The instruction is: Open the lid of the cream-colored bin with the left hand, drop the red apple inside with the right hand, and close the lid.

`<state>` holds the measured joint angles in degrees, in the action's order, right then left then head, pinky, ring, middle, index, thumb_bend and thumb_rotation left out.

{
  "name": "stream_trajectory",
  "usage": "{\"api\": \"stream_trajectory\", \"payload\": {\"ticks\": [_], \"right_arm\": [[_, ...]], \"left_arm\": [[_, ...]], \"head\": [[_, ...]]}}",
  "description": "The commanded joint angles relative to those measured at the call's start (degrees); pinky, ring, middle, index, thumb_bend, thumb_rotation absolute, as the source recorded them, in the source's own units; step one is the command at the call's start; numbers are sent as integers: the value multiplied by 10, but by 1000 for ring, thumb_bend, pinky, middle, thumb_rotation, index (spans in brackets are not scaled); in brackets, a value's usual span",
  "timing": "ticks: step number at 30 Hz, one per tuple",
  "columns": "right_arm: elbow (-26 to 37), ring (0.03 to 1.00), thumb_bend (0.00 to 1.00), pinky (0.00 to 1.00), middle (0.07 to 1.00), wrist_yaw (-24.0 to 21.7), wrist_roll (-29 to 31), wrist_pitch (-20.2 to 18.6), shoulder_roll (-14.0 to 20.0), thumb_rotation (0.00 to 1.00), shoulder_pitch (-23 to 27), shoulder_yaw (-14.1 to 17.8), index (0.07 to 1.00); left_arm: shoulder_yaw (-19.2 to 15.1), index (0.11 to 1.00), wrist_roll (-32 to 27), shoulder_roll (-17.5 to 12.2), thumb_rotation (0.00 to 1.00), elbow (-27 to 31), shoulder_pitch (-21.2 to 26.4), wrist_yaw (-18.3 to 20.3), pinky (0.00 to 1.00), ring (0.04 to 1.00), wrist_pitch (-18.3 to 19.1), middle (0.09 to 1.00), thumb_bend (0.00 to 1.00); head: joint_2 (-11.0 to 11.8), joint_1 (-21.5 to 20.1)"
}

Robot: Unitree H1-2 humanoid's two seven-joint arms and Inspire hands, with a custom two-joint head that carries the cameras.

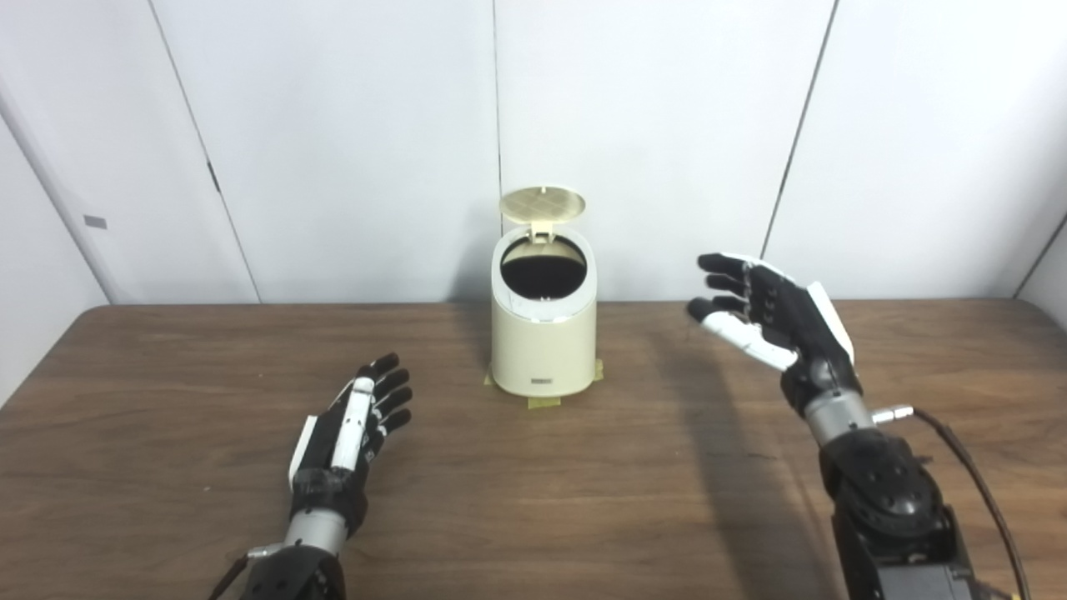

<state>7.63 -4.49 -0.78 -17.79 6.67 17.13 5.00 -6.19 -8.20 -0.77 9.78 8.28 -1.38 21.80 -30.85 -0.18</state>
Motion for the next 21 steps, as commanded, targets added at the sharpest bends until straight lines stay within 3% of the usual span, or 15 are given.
{"api": "stream_trajectory", "payload": {"ticks": [1, 5, 11, 16, 21], "right_arm": [[26, 986, 619, 956, 970, -4, 39, 1, -10, 1000, 2, 14, 914], [41, 1000, 611, 983, 998, 6, 75, -2, -35, 1000, -21, 25, 960], [64, 1000, 627, 990, 1000, 5, 81, 4, -44, 1000, -50, 10, 989], [79, 1000, 603, 983, 1000, 9, 83, 1, -50, 1000, -68, 1, 975], [79, 998, 623, 960, 988, 13, 85, -5, -56, 1000, -80, -2, 965]], "left_arm": [[6, 870, 4, -10, 810, 9, 42, 7, 844, 858, -14, 860, 400], [23, 898, 17, -37, 832, 7, 67, 24, 855, 873, -21, 885, 417], [30, 948, 31, -72, 873, -8, 115, 38, 874, 904, -16, 933, 432], [27, 930, 33, -91, 802, -28, 163, 43, 860, 901, -4, 921, 448], [41, 943, 43, -116, 840, -35, 207, 67, 892, 925, -3, 932, 463]], "head": [[0, -1], [3, -3], [8, -4], [12, -2], [15, 2]]}}
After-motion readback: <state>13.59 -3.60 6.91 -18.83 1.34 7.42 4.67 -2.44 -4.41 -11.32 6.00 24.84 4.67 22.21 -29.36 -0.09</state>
